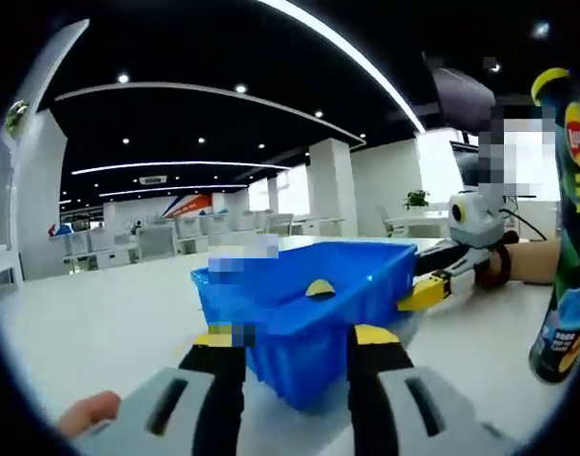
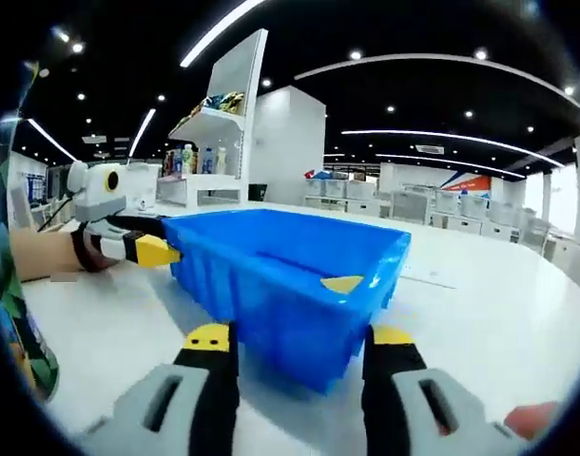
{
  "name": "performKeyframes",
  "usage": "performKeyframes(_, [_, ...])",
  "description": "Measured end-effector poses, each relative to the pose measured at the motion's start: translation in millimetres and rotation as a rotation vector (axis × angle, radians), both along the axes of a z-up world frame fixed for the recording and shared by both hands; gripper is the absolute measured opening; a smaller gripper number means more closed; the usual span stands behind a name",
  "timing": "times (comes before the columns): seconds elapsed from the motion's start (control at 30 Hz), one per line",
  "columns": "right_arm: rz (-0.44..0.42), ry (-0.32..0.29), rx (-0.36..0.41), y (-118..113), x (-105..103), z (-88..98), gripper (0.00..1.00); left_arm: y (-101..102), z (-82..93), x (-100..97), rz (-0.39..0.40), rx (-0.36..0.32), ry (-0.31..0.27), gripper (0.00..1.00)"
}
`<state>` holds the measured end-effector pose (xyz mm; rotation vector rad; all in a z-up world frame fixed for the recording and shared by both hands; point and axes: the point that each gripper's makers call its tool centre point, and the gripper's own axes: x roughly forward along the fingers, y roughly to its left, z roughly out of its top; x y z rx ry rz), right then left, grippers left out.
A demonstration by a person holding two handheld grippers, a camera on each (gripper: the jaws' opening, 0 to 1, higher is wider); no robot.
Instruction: Open the lid of the chip container on the table, take out the chips, place them into the box in front of the container, and close the lid
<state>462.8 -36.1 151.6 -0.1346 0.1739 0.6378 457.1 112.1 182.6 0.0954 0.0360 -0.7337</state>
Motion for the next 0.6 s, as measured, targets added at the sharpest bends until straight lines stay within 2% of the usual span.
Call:
performKeyframes(0.17, [0.004,-0.020,0.004,-0.3,-2.1,4.5,0.46,-3.8,9.6,-7.8,0.000,0.001,-0.059,0.42])
performKeyframes(0.3, [0.003,-0.065,0.000,1.7,-7.3,14.2,0.46,-2.7,14.2,-6.6,0.000,-0.008,-0.074,0.42])
performKeyframes(0.33, [0.004,-0.084,-0.006,1.3,-4.1,16.9,0.46,-2.2,16.3,-5.2,0.002,-0.008,-0.081,0.42])
performKeyframes(0.47, [0.004,-0.099,-0.022,2.4,4.2,27.8,0.46,-2.3,28.7,2.8,0.010,-0.001,-0.102,0.42])
performKeyframes(0.6, [-0.001,-0.104,-0.048,4.1,23.6,37.4,0.46,-4.9,39.2,19.8,0.017,0.007,-0.108,0.42])
